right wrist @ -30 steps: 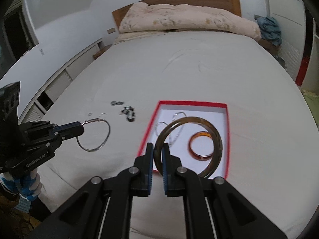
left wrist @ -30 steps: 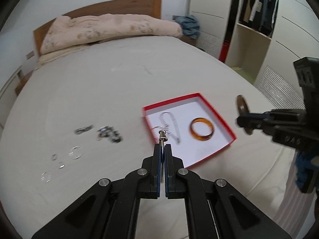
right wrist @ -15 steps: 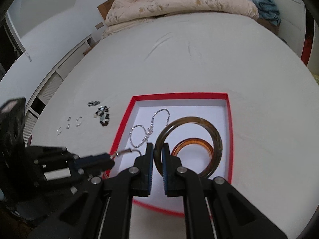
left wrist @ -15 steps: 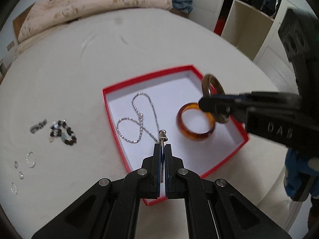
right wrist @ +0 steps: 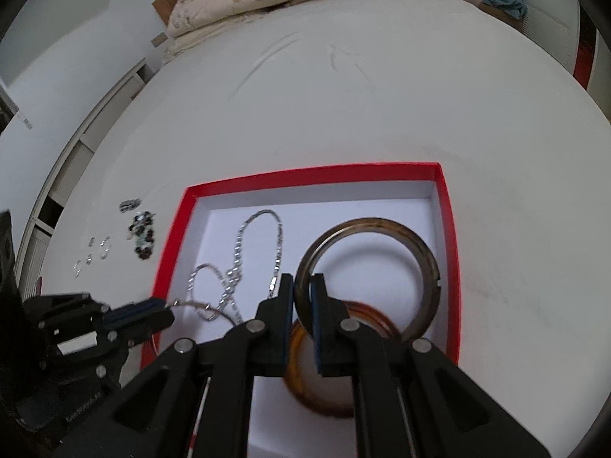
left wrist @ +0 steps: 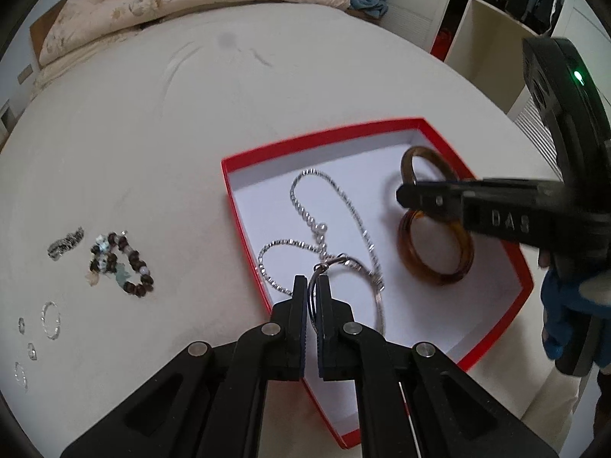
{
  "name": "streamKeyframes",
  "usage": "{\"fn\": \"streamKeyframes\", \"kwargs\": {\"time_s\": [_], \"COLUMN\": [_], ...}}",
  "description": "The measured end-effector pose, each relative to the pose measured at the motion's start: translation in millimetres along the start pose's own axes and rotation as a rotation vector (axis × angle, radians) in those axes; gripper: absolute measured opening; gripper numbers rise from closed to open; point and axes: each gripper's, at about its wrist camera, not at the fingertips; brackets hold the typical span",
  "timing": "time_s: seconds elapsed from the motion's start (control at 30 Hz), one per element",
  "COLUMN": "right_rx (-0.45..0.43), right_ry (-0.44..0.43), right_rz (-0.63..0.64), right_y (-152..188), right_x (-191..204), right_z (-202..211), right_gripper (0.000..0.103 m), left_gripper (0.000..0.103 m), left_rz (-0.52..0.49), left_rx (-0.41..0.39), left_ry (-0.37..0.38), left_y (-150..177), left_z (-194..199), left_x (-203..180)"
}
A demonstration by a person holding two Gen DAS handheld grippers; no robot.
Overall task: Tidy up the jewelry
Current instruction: 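Carry both bangles into the red box and open both tools, then withdraw both tools from the box toward the rings and beaded bracelet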
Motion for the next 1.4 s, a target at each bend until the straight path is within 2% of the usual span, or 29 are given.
{"fn": "streamKeyframes", "kwargs": {"time_s": [0.2, 0.37, 0.47, 0.57, 0.63, 0.8, 0.97, 1.07, 1.27, 1.4], "right_rx": [0.003, 0.004, -0.013, -0.023, -0.028, -0.06, -0.115, -0.146, -0.227, -0.274], "right_ry": [0.001, 0.01, 0.014, 0.02, 0.031, 0.044, 0.048, 0.051, 0.033, 0.023], "right_rz": [-0.032, -0.036, -0.043, -0.043, -0.045, -0.054, -0.04, -0.02, 0.026, 0.062], "right_y": [1, 4, 6, 10, 13, 28, 50, 62, 86, 101], "right_x": [-9, -6, -5, -3, -4, 6, 36, 60, 114, 151], "right_z": [-12, -9, 2, 17, 26, 61, 107, 133, 181, 206], "right_gripper": [0.011, 0.013, 0.018, 0.032, 0.033, 0.033, 0.034, 0.034, 0.034, 0.034], "left_gripper": [0.005, 0.022, 0.028, 0.034, 0.039, 0.039, 0.039, 0.039, 0.039, 0.048], "left_rz": [0.011, 0.015, 0.014, 0.026, 0.035, 0.093, 0.144, 0.174, 0.216, 0.258], "left_rx": [0.004, -0.003, -0.016, -0.024, -0.041, -0.075, -0.139, -0.135, -0.171, -0.21], "left_ry": [0.003, 0.027, 0.024, 0.028, 0.015, -0.008, -0.073, -0.081, -0.168, -0.253], "left_y": [6, 7, 8, 9, 12, 23, 50, 70, 119, 152], "left_z": [-3, 6, 13, 21, 34, 69, 118, 145, 203, 241], "left_x": [6, 7, 5, 7, 10, 24, 40, 50, 84, 115]}}
Point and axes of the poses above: each gripper's, at about its wrist camera, not at the fingertips, and z roughly against the way its jaws point, x to its left, y to its underside, and after that the axes turned 7 degrees about -y, right-handed
